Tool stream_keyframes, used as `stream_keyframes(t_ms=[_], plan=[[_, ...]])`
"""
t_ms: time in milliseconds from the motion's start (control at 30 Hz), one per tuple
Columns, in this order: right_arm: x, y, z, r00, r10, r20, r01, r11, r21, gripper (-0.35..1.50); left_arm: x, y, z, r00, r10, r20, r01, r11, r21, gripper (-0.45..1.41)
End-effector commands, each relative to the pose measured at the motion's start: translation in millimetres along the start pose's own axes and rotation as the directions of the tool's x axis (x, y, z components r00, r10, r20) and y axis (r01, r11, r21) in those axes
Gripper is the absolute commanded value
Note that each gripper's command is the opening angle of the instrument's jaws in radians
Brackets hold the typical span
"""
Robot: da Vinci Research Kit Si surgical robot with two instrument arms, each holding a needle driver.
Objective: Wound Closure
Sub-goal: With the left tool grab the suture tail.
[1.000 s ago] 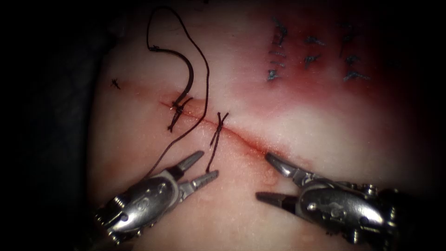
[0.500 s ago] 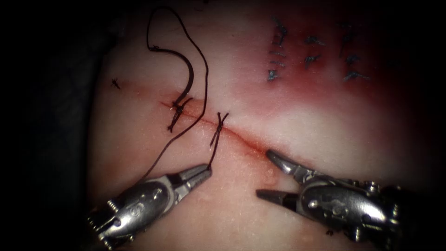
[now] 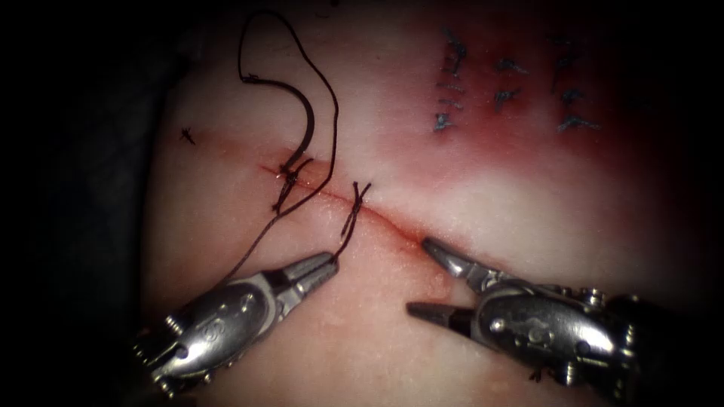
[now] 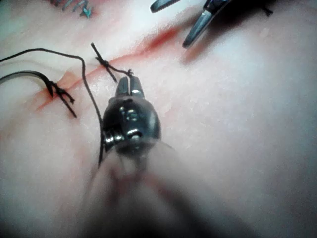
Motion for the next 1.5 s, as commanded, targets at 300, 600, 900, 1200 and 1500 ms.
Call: stream_keyframes(t_ms=[300,600,900,1200,1500], plan=[[0.0,-0.1,0.6,1.0,-0.002,-0.006,0.002,1.0,0.002,1.36,-1.3,0.6,1.2,0.959,0.19,-0.212,-0.186,0.982,0.041,-0.21],[0.1,-0.2,0.5,1.0,-0.002,-0.007,0.002,1.0,0.002,1.36,-0.8,0.5,1.3,0.984,0.054,-0.171,-0.054,0.999,0.001,0.53],[0.1,-0.3,0.4,1.0,-0.003,-0.008,0.003,1.0,0.002,1.36,-1.0,1.1,2.5,0.991,0.061,-0.116,-0.063,0.998,-0.008,0.64],[0.2,-0.6,0.3,1.0,-0.005,-0.008,0.005,1.0,0.001,1.36,-2.4,0.9,3.4,0.995,0.08,-0.064,-0.08,0.997,0.01,0.64],[0.2,-0.5,0.4,1.0,-0.004,-0.007,0.004,1.0,0.001,1.36,-3.0,1.3,3.4,0.999,0.026,-0.025,-0.025,0.999,0.023,0.53]])
